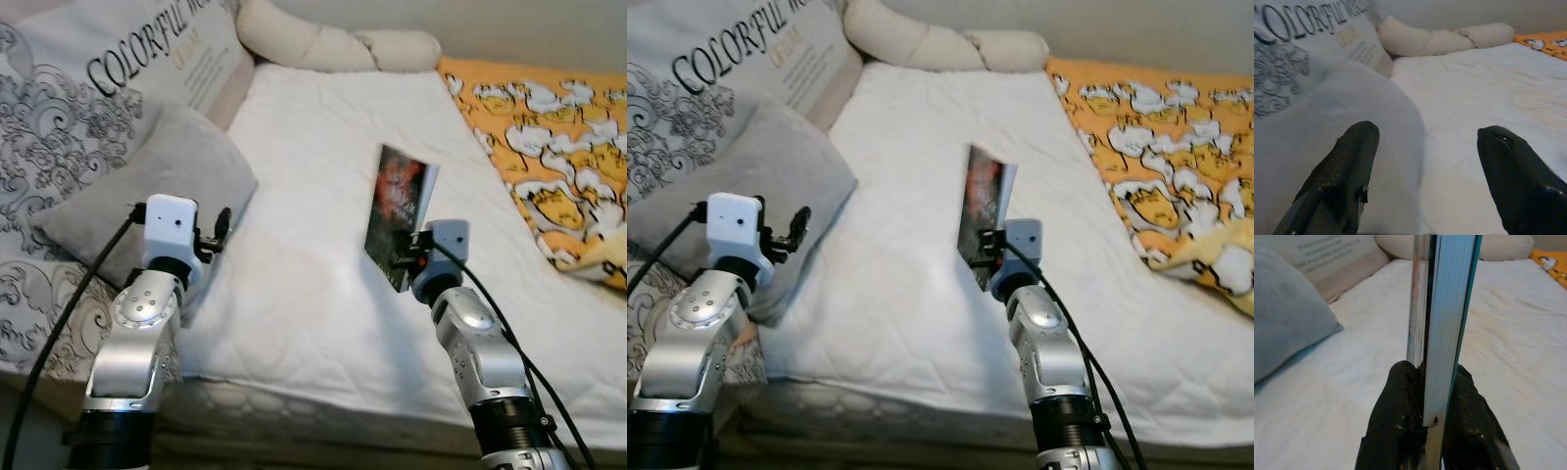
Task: Clean up the room
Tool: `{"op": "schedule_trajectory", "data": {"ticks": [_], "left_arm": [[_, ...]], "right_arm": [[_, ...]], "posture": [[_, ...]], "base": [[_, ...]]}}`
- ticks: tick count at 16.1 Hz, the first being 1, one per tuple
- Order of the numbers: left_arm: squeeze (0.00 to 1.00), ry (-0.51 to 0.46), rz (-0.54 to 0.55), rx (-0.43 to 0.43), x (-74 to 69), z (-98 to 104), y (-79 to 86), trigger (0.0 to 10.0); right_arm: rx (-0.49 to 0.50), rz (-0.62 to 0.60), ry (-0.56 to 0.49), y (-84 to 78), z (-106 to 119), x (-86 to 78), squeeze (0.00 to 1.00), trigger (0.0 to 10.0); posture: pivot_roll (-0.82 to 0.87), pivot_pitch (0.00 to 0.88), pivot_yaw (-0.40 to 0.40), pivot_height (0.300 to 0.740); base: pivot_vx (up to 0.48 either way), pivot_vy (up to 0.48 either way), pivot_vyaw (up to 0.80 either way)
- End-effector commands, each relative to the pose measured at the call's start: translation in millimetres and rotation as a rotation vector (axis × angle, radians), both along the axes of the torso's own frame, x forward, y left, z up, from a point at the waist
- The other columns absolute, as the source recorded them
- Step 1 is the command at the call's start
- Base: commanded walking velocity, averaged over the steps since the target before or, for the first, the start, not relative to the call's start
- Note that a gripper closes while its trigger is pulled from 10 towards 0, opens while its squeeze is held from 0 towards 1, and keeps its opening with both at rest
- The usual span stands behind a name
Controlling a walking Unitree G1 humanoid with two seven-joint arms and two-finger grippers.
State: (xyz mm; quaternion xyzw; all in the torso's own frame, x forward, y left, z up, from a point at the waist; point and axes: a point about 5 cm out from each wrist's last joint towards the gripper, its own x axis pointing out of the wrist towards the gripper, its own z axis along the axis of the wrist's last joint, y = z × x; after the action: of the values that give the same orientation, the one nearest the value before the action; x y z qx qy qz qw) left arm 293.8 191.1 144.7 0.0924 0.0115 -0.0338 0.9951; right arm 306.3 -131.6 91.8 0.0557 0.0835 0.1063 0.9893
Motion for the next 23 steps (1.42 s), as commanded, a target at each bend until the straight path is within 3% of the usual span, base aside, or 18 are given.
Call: {"op": "schedule_trajectory", "data": {"ticks": [1, 13, 17, 18, 21, 23], "left_arm": [[0.0, -0.01, 0.008, 0.004, 0.2, 3.2, 2.8, 10.0], [0.0, 0.004, -0.033, 0.011, -1.4, 3.1, 0.7, 10.0], [0.0, 0.052, -0.141, 0.08, -13.0, 3.3, -0.9, 10.0], [0.0, 0.075, -0.208, 0.097, -16.8, 5.2, -1.7, 10.0], [0.0, 0.11, -0.271, 0.097, -20.7, 6.3, 0.2, 10.0], [0.0, 0.171, -0.358, 0.125, -26.1, 4.3, 1.4, 10.0]], "right_arm": [[0.013, 0.033, -0.06, 10.0, 13.6, 4.3, 0.0, 10.0], [0.023, 0.03, -0.054, 10.0, 13.7, 4.0, 0.0, 10.0], [0.06, 0.036, -0.014, 4.4, 9.6, 0.4, 0.0, 10.0], [0.078, 0.06, 0.012, 2.9, 9.1, 3.6, 0.0, 10.0], [0.12, 0.132, 0.082, 3.9, 6.8, 11.9, 0.0, 10.0], [0.143, 0.25, 0.16, 11.5, 5.5, 23.7, 0.0, 10.0]], "posture": [[0.01, 0.0, -0.038, 0.74], [0.01, 0.0, -0.04, 0.74], [0.02, 0.0, -0.041, 0.74], [0.02, 0.0, -0.04, 0.74], [0.02, 0.0, -0.026, 0.74], [0.01, 0.0, -0.004, 0.74]], "base": [[0.33, 0.0, 0.0], [0.268, 0.0, 0.0], [0.0, 0.0, 0.0], [0.0, 0.0, 0.0], [0.0, 0.0, 0.0], [0.0, 0.0, 0.0]]}}
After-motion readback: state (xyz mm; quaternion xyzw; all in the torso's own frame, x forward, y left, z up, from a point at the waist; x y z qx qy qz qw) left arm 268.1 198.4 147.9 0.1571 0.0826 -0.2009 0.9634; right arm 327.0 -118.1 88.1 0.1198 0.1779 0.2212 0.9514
